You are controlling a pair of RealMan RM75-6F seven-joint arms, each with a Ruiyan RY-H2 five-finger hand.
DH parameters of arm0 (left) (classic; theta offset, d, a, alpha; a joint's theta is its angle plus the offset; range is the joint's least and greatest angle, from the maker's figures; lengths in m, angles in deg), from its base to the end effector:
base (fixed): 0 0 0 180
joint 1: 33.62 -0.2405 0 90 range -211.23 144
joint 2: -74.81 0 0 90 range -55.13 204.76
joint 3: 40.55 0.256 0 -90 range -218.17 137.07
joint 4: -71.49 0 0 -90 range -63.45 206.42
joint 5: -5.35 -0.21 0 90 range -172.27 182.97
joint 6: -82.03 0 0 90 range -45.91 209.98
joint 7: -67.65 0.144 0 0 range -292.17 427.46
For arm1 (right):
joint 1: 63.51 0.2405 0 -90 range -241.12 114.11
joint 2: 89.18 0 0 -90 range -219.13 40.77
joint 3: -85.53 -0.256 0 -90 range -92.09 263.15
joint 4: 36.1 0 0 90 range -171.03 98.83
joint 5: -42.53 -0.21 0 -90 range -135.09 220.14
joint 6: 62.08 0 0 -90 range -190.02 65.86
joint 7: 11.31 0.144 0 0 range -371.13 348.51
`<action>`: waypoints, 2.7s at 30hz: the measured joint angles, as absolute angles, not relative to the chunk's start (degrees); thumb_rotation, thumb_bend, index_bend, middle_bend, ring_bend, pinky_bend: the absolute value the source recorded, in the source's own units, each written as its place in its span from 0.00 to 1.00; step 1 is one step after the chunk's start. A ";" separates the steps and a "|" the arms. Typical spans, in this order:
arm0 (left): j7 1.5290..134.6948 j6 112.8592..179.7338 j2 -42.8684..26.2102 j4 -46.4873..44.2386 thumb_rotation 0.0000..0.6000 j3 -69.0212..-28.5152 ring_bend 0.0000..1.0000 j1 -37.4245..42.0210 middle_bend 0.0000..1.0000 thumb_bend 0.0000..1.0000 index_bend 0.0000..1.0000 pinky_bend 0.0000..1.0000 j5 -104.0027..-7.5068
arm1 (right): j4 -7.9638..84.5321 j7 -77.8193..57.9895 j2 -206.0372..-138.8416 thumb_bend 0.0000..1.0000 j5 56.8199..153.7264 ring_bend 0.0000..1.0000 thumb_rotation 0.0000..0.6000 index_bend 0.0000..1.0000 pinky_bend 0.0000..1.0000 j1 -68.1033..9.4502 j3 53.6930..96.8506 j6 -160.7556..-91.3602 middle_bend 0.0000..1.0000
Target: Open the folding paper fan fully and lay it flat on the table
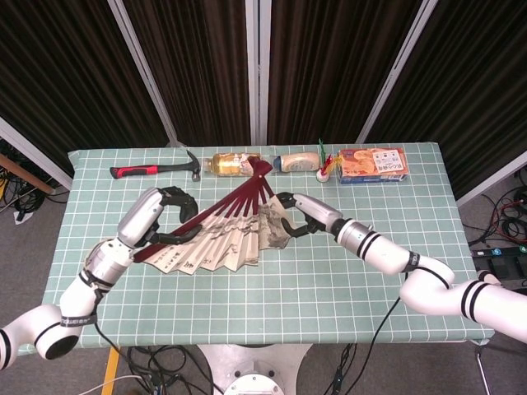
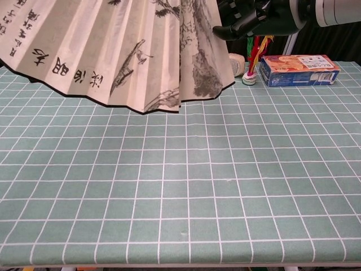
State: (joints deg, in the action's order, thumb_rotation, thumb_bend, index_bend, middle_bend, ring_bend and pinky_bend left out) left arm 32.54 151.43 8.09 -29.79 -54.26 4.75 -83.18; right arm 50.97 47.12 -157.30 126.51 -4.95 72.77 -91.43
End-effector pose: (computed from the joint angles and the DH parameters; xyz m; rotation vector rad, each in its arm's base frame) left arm -0.0984 0.3223 0.1235 -1.6968 -1.3012 -1.8238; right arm -0.0748 -0.3952 0.0565 1.9230 -1.8323 1.1735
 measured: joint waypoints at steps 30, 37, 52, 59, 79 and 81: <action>73.74 155.62 0.31 -16.96 1.00 -48.49 0.67 1.97 0.72 0.35 0.62 0.48 -87.48 | 45.52 -18.61 -167.28 0.63 120.73 0.08 1.00 0.74 0.00 -17.47 74.37 -129.16 0.36; 84.56 159.10 -5.80 -12.35 1.00 -46.80 0.67 0.42 0.71 0.35 0.61 0.48 -89.92 | 39.76 -24.44 -173.25 0.63 125.68 0.08 1.00 0.74 0.00 -20.71 75.84 -137.91 0.36; 95.28 155.56 -9.40 -10.80 1.00 -43.30 0.60 -0.08 0.54 0.04 0.32 0.43 -91.66 | 19.50 -20.79 -185.30 0.63 132.00 0.06 1.00 0.70 0.00 -24.64 78.12 -146.54 0.32; 98.29 151.81 -7.22 -15.76 1.00 -42.13 0.46 -0.17 0.38 0.00 0.20 0.38 -89.90 | 12.72 -18.47 -189.08 0.63 133.88 0.01 1.00 0.69 0.00 -27.11 79.61 -149.51 0.29; 100.29 144.83 0.05 -27.59 1.00 -41.66 0.22 0.59 0.24 0.00 0.13 0.30 -84.82 | 11.75 -24.69 -190.54 0.41 135.49 0.00 1.00 0.06 0.00 -36.20 84.70 -151.14 0.03; 99.14 144.75 0.17 -27.34 1.00 -42.14 0.22 0.68 0.24 0.00 0.13 0.30 -84.10 | 13.67 -25.98 -190.05 0.35 134.51 0.00 1.00 0.00 0.00 -36.94 84.90 -149.37 0.00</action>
